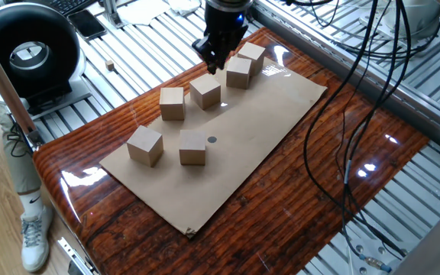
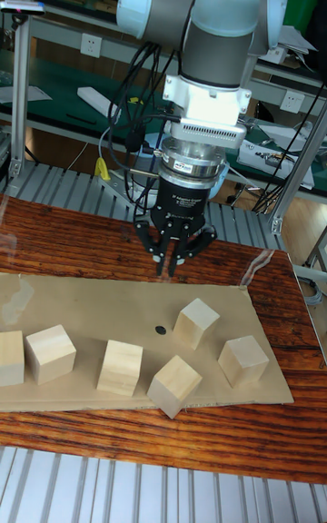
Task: Stack the blocks into a pyramid shape
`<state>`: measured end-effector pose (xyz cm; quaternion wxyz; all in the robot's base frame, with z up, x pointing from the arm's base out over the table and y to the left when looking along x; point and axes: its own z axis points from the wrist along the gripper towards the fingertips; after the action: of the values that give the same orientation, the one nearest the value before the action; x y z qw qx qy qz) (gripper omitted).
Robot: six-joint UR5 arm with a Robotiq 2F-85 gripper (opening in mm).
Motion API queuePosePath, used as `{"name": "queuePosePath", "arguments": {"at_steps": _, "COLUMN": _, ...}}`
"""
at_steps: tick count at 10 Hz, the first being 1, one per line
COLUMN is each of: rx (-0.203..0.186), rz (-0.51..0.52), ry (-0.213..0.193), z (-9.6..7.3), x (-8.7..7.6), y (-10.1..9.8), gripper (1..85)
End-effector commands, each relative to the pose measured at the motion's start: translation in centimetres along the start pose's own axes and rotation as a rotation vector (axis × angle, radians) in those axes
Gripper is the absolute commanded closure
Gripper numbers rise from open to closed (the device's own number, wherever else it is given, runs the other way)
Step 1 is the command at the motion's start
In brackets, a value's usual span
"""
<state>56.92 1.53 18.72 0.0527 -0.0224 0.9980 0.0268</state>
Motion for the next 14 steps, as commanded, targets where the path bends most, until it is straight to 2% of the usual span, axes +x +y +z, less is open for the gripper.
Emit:
{"name": "queuePosePath", "arguments": {"at_steps": 1, "rx": 0.048, "rz": -0.106, "ry": 0.012, "z": 0.1, "x": 0.4, "y": -2.3, "gripper": 84.7}}
{"name": "queuePosePath", "arguments": {"at_steps": 3, "rx": 0.038, "rz": -0.181, "ry": -0.038, "z": 0.2, "x": -0.5, "y": -3.4, "gripper": 84.7}}
{"name": "queuePosePath", "arguments": {"at_steps": 5, "rx": 0.051, "rz": -0.24, "ry": -0.12, "z": 0.6, "x": -1.9, "y": -4.4, "gripper": 84.7}}
{"name": "queuePosePath", "arguments": {"at_steps": 6, "rx": 0.022, "rz": -0.247, "ry": -0.145, "z": 0.6, "x": -2.1, "y": -4.2, "gripper": 84.7}}
{"name": "queuePosePath", "arguments": {"at_steps": 7, "rx": 0.034, "rz": -0.297, "ry": -0.106, "z": 0.5, "x": -1.1, "y": -5.2, "gripper": 84.7}}
{"name": "queuePosePath", "arguments": {"at_steps": 8, "rx": 0.077, "rz": -0.352, "ry": -0.104, "z": 0.3, "x": -1.4, "y": -6.6, "gripper": 84.7}}
{"name": "queuePosePath", "arguments": {"at_steps": 9, "rx": 0.103, "rz": -0.384, "ry": -0.086, "z": 0.4, "x": -1.1, "y": -7.4, "gripper": 84.7}}
{"name": "queuePosePath", "arguments": {"at_steps": 10, "rx": 0.103, "rz": -0.378, "ry": -0.061, "z": 0.5, "x": -0.5, "y": -7.6, "gripper": 84.7}}
{"name": "queuePosePath", "arguments": {"at_steps": 12, "rx": 0.137, "rz": -0.346, "ry": -0.013, "z": 0.4, "x": 0.6, "y": -8.7, "gripper": 84.7}}
{"name": "queuePosePath", "arguments": {"at_steps": 14, "rx": 0.127, "rz": -0.326, "ry": -0.008, "z": 0.5, "x": 0.8, "y": -8.5, "gripper": 84.7}}
